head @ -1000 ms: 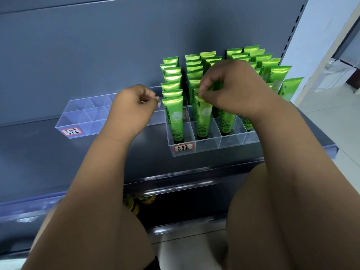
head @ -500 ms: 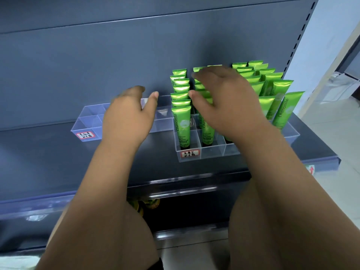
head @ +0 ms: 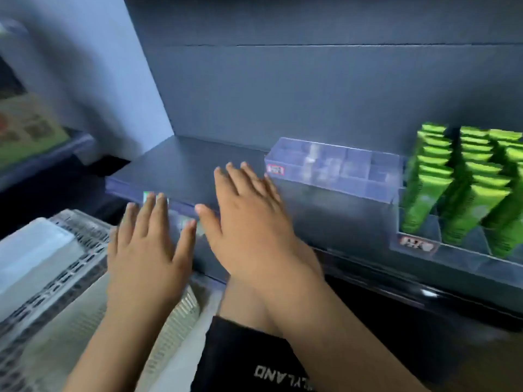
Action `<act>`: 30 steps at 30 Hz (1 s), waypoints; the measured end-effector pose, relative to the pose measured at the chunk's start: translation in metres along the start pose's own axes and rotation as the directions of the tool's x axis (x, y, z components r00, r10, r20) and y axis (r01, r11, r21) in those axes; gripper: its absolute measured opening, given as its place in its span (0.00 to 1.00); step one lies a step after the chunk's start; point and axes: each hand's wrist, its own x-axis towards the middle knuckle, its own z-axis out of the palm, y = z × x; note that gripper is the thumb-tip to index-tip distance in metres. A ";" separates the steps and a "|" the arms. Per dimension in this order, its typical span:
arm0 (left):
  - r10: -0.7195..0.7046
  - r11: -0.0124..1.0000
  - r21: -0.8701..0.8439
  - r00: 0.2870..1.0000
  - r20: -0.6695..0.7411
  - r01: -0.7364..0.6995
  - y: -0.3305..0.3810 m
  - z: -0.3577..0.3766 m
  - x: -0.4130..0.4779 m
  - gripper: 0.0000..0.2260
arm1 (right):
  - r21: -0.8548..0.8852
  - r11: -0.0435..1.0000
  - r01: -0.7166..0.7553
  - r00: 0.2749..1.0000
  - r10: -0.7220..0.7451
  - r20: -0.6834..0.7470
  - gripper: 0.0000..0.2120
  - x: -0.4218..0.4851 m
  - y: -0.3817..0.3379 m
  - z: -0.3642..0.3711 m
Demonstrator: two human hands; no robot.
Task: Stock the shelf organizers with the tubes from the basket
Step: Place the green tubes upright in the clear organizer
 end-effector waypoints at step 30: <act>-0.817 0.196 0.024 0.150 0.557 0.980 -0.337 0.178 -0.100 0.11 | -0.008 0.997 -0.072 0.555 0.047 0.831 0.07 -0.005 -0.102 0.425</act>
